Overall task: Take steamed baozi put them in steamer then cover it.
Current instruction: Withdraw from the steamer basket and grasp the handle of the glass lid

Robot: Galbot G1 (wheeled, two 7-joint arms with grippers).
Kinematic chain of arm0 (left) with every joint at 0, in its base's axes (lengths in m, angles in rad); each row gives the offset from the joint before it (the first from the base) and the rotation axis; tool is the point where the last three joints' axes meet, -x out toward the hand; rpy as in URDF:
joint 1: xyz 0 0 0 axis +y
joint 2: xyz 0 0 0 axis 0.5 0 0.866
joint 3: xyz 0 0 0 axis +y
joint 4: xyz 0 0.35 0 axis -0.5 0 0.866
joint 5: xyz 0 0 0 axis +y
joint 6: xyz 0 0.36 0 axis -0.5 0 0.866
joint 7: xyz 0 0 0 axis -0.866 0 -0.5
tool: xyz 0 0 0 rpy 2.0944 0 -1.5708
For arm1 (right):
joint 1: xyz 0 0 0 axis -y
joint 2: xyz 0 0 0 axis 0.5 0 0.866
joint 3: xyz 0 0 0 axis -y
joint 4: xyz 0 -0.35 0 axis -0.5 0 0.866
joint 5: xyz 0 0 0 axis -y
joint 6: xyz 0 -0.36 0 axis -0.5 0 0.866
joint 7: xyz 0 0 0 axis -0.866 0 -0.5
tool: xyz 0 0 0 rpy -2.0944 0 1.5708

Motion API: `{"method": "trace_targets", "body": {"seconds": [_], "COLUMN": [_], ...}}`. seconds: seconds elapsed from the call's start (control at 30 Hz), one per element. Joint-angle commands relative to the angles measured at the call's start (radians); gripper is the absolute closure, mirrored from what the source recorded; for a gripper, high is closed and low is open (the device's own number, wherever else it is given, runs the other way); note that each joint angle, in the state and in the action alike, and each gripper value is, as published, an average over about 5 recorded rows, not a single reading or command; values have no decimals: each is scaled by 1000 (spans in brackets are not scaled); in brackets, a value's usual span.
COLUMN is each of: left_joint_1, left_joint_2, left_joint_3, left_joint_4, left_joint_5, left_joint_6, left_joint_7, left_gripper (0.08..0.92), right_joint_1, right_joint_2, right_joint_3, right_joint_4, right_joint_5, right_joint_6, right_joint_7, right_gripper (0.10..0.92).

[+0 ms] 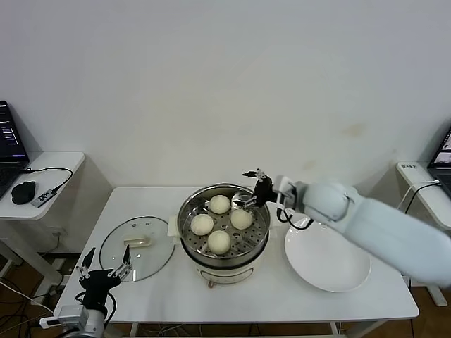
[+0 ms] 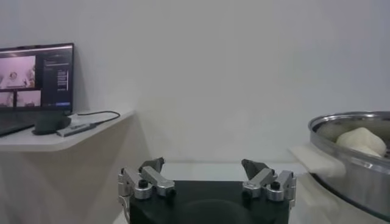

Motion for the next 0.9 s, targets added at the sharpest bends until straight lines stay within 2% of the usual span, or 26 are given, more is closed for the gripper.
{"method": "trace_targets", "body": {"seconds": [0.03, 0.2, 0.43, 0.67, 0.9], "left_joint_1": [-4, -27, -46, -104, -236], "left_joint_2": [1, 24, 154, 199, 223], "left_joint_3": [14, 24, 2, 20, 87], "left_joint_4": [21, 77, 186, 306, 438], "left_joint_5": [15, 187, 709, 1151, 1319], "left_joint_6": [0, -6, -68, -150, -150], "left_joint_7": [-14, -15, 25, 24, 55], "left_gripper": [177, 177, 177, 177, 177], "right_joint_1": [-833, -1050, -1283, -1395, -1426], "right_joint_2": [123, 339, 575, 666, 702], "right_joint_3": [851, 1135, 1424, 1549, 1583], "right_joint_4": [100, 166, 281, 352, 387], "right_joint_5": [-177, -225, -250, -250, -258], "right_joint_6": [277, 241, 215, 207, 205], "right_joint_7": [151, 55, -33, -44, -43], "right_gripper": [203, 203, 203, 203, 203]}}
